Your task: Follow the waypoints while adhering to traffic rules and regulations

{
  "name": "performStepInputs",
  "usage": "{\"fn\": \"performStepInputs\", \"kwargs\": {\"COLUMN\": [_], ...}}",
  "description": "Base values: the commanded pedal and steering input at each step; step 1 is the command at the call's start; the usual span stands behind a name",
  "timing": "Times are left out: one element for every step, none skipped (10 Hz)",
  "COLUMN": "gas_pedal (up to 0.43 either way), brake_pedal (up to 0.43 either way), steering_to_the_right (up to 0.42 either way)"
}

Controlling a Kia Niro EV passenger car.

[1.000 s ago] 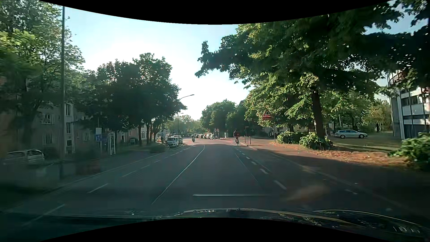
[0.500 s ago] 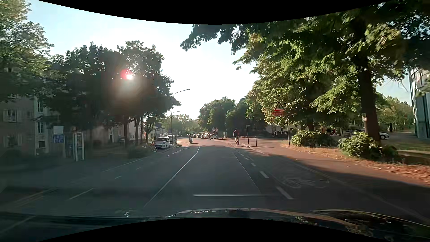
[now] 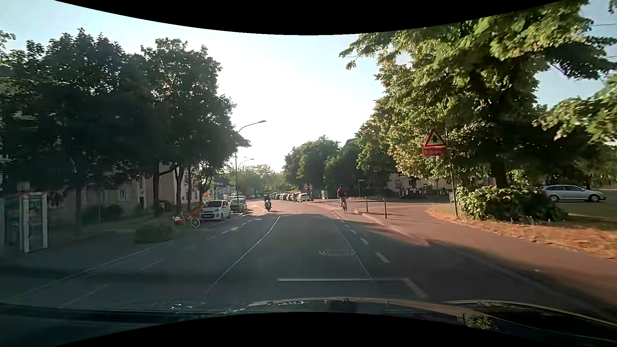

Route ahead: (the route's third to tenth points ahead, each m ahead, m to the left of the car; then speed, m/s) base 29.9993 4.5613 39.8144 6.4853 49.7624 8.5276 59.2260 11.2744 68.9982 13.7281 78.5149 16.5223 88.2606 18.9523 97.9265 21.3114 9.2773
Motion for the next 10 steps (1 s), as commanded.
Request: {"fn": "performStepInputs", "kwargs": {"gas_pedal": [0.047, 0.047, 0.047, 0.047, 0.047, 0.047, 0.047, 0.047, 0.047, 0.047], "brake_pedal": [0.000, 0.000, 0.000, 0.000, 0.000, 0.000, 0.000, 0.000, 0.000, 0.000], "steering_to_the_right": [-0.006, -0.007, -0.007, -0.008, -0.008, -0.008, -0.008, -0.010, -0.010, -0.012]}}
